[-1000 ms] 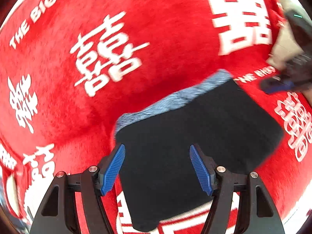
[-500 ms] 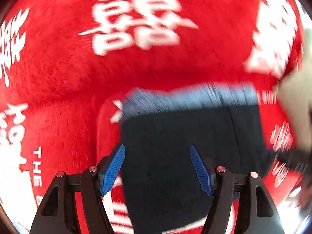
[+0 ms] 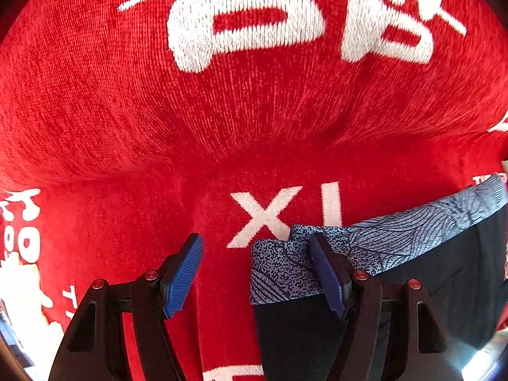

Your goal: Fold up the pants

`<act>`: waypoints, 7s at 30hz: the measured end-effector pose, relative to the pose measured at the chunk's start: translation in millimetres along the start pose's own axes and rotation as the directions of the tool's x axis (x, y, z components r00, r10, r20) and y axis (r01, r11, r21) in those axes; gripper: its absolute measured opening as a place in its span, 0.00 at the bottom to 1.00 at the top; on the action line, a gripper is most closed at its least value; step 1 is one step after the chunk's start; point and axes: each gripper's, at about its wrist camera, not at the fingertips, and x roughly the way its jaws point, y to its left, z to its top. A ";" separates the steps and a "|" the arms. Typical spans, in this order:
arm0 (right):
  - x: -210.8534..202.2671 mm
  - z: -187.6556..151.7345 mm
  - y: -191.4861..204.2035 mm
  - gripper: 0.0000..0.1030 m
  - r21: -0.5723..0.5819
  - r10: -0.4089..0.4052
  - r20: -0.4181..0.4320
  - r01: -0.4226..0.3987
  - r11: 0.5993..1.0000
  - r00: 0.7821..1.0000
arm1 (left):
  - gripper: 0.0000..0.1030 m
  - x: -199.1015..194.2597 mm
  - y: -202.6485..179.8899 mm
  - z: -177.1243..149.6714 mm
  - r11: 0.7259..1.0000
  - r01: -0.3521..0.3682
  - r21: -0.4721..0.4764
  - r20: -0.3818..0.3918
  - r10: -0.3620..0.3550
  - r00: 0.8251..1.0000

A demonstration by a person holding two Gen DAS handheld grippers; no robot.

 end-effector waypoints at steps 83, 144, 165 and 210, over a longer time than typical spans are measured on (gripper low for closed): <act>-12.8 -24.3 -12.3 0.65 0.013 -0.037 -0.032 0.037 0.999 0.999 | 0.93 -74.9 -6.4 -110.8 0.978 0.150 -0.143 -0.020 -0.155 0.988; -13.6 -13.8 -73.3 0.33 0.241 0.562 -0.078 -0.532 0.812 0.823 | 0.51 -110.8 -10.8 -138.5 0.839 0.533 -0.110 -0.024 -0.539 0.842; 11.8 -73.1 -51.0 0.55 0.065 0.120 -0.117 -0.113 0.991 0.986 | 0.96 -83.8 -21.6 -190.9 0.969 0.189 -0.157 -0.081 -0.203 0.976; -107.9 -186.1 74.9 0.91 0.003 -0.351 -0.018 0.351 0.936 0.936 | 1.00 -238.4 -41.7 -267.9 0.998 -0.045 -0.049 -0.058 0.043 0.997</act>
